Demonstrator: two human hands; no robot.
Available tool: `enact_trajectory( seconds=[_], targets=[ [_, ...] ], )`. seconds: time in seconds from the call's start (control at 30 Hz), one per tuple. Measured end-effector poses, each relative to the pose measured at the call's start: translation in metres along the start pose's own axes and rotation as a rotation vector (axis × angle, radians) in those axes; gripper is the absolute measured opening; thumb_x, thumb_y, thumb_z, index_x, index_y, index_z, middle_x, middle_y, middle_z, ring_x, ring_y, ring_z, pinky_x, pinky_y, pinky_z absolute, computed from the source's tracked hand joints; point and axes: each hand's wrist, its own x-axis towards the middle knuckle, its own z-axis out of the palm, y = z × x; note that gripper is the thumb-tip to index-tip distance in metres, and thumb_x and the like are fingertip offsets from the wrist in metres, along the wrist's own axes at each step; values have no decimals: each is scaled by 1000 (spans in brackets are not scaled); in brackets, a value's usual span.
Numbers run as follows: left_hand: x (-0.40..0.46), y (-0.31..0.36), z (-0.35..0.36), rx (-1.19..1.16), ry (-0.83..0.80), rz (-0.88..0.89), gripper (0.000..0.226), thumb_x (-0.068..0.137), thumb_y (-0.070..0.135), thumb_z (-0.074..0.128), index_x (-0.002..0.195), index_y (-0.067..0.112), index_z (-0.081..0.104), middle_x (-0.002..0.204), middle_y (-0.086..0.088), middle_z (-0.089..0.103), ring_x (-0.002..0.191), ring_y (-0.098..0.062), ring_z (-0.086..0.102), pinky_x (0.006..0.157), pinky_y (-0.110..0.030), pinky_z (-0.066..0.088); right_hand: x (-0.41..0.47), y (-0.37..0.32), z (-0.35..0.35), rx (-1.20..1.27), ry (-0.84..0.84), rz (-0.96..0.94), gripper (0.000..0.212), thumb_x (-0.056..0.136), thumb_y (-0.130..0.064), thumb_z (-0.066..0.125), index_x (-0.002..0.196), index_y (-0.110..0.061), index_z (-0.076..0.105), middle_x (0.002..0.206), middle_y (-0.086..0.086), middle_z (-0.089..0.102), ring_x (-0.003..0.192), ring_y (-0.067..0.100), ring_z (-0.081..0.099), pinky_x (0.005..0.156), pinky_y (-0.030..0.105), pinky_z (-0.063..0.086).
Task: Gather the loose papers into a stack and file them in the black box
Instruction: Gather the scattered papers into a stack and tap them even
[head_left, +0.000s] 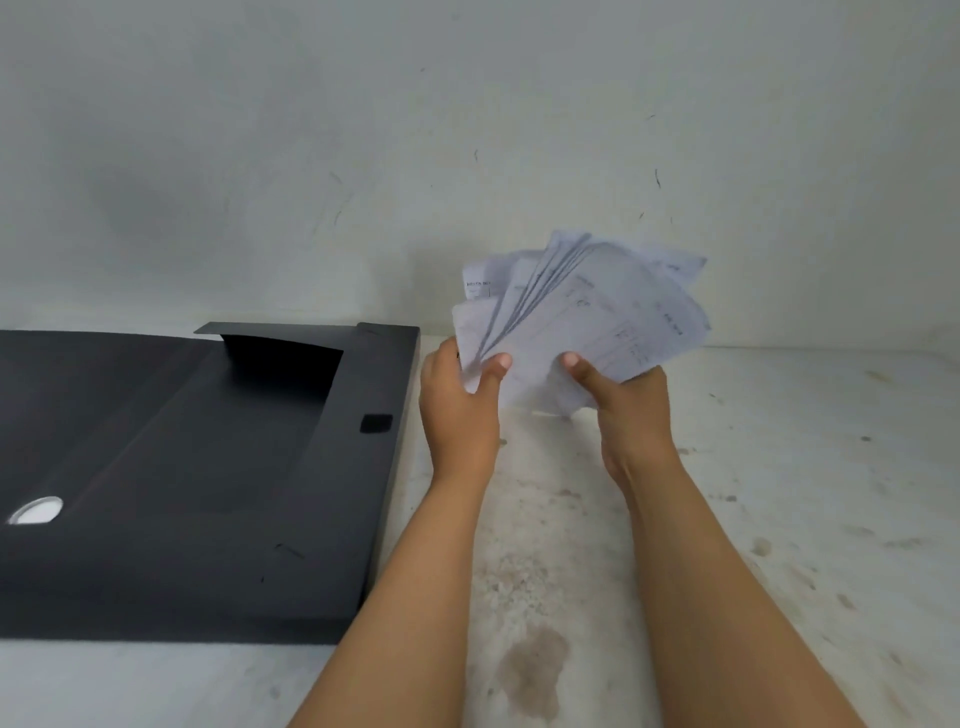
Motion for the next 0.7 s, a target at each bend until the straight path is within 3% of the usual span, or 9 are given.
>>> enact_trajectory(
  seconds=[0.13, 0.2, 0.33, 0.43, 0.53, 0.6, 0.7],
  targets=[
    [1, 0, 1, 44, -33, -50, 38, 89, 29, 60, 126, 19, 53, 121, 3, 60, 107, -12, 57, 81, -20, 51, -2, 7, -1, -44, -34, 32, 63, 78, -10, 74, 133, -16, 44, 128, 3, 60, 116, 17, 60, 93, 33, 55],
    [0, 1, 0, 30, -47, -74, 44, 90, 27, 59, 132, 22, 48, 124, 5, 57, 108, -10, 54, 72, -10, 42, 0, 7, -1, -62, -56, 13, 65, 79, -10, 73, 136, -16, 40, 131, 5, 59, 118, 17, 60, 94, 34, 55],
    [1, -3, 1, 67, -77, -130, 42, 93, 24, 54, 135, 21, 46, 131, -2, 56, 115, -18, 56, 67, -13, 47, -2, 13, 0, -136, -53, 14, 60, 81, -14, 73, 133, -13, 42, 128, 6, 61, 116, 18, 61, 95, 36, 54],
    [1, -6, 1, 132, -100, -124, 24, 96, 22, 50, 116, 13, 57, 117, -5, 61, 97, -17, 58, 44, -5, 46, -2, 18, 0, -189, -74, 32, 62, 81, -18, 72, 135, -16, 42, 131, 3, 59, 119, 17, 58, 98, 37, 52],
    [1, -6, 0, 132, -109, -123, 11, 97, 18, 49, 100, 12, 57, 98, 0, 60, 75, -8, 54, 39, -2, 42, -1, 23, 0, -237, -143, 52, 65, 81, -28, 70, 137, -23, 37, 134, -1, 56, 123, 18, 55, 101, 42, 49],
    [1, -6, -2, 144, -124, -121, 12, 97, 19, 49, 102, 12, 57, 96, 3, 59, 75, -7, 53, 41, -9, 45, -2, 25, 1, -252, -168, 64, 61, 84, -29, 68, 135, -24, 34, 136, -4, 52, 124, 16, 51, 99, 33, 48],
    [-1, -3, -2, 124, -124, -148, 18, 96, 18, 49, 111, 12, 58, 102, 3, 58, 87, -15, 56, 52, -22, 54, -4, 23, 4, -278, -174, 82, 52, 87, -28, 64, 124, -30, 28, 129, -7, 47, 121, 15, 48, 83, 16, 43]
  ],
)
